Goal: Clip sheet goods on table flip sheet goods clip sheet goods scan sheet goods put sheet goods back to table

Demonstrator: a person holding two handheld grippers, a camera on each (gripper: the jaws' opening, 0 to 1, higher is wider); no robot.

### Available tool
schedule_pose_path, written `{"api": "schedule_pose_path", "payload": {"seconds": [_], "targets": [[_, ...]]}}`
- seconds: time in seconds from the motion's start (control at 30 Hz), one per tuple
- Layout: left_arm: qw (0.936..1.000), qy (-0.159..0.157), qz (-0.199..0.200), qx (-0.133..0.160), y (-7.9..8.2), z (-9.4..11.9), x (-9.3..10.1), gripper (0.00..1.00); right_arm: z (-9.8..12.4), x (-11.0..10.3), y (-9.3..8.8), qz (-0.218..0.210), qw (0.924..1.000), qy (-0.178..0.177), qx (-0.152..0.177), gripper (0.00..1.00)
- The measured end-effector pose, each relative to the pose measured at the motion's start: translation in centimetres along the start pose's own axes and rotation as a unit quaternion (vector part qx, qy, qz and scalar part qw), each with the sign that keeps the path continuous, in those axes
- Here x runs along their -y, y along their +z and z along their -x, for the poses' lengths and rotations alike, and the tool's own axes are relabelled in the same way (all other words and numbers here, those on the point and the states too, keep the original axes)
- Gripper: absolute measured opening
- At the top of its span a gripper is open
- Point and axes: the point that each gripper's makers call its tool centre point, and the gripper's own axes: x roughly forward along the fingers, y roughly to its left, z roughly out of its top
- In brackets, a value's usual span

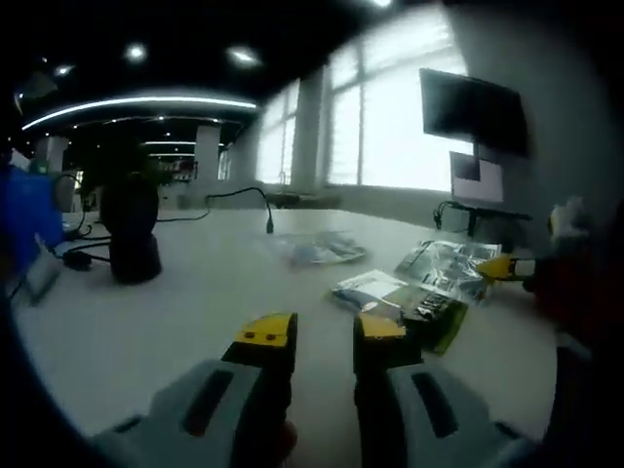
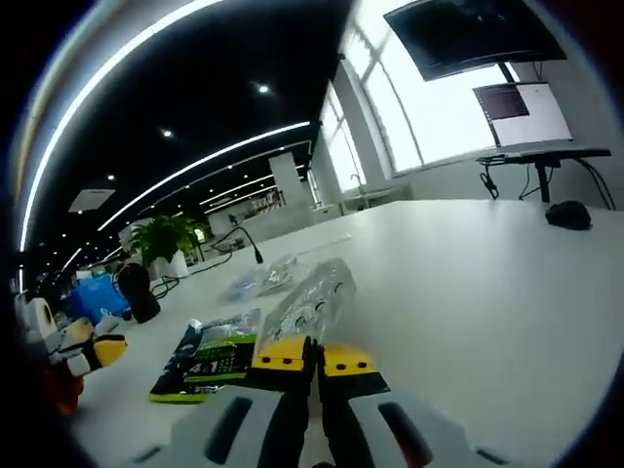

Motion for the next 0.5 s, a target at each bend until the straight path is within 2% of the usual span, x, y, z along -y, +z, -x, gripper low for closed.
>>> {"api": "schedule_pose_path", "payload": {"seconds": [0.1,0.4,0.5], "targets": [[1.0,0.005,-0.006,-0.001,-0.4,0.2,-0.3,0.16,-0.1,0.2,-0.3,-0.011,0.9999,-0.001,-0.009,0.0],[0.9996,0.015,0.022,0.005,-0.5,0.3,-0.9,0.16,-0.2,0.8,-0.9,-0.036,0.999,-0.003,-0.027,0.01],[0.9996,0.021,0.02,0.008,-0.5,0.6,-0.9,0.16,-0.2,0.9,-1.1,-0.044,0.9983,-0.001,-0.038,0.02]]}}
